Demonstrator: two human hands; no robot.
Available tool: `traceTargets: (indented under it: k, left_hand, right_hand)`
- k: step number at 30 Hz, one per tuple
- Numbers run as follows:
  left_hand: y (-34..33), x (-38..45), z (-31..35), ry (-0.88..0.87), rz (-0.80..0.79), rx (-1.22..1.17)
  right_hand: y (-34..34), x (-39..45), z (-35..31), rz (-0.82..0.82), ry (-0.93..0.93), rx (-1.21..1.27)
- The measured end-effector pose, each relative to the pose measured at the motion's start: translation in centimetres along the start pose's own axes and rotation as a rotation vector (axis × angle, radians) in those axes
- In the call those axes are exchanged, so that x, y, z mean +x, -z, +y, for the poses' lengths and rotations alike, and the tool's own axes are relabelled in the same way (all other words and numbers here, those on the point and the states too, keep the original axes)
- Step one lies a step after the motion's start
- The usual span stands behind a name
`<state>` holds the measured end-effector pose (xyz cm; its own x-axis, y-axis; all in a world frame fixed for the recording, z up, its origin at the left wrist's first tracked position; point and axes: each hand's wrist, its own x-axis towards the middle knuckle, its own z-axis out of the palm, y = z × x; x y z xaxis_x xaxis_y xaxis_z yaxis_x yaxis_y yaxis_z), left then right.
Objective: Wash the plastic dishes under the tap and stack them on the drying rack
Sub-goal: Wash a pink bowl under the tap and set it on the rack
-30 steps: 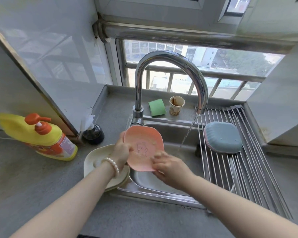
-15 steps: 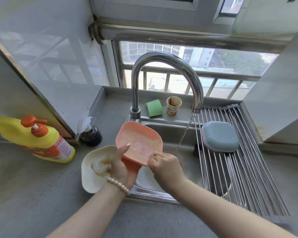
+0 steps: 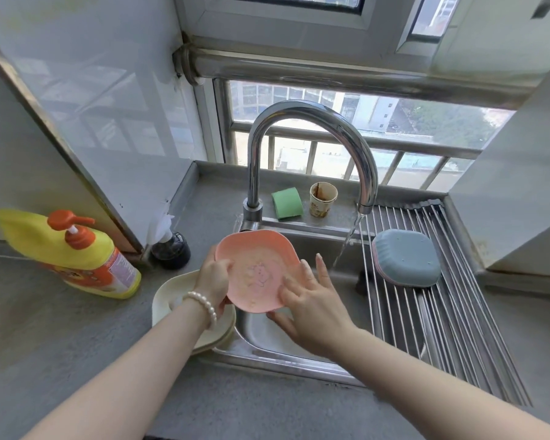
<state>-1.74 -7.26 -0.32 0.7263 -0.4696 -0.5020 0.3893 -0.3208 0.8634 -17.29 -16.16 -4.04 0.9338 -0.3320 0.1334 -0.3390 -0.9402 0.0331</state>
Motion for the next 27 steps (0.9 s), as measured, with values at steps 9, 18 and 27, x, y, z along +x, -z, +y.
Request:
traceTargets:
  k: [9,18,27]
  left_hand:
    - [0.7,-0.8,1.2,0.332,-0.402,-0.068]
    - [1.7,0.4,-1.6,0.205,-0.291,-0.135]
    - [-0.7,-0.3,-1.8,0.270,-0.553,-0.217]
  right_hand:
    - [-1.3,0.6,2.2,-0.079,0.265,-0.126]
    - [0.8,-1.1,2.3,-0.347,0.264,0.400]
    - [2.0,2.3,-0.2,-0.619,0.017,0.227]
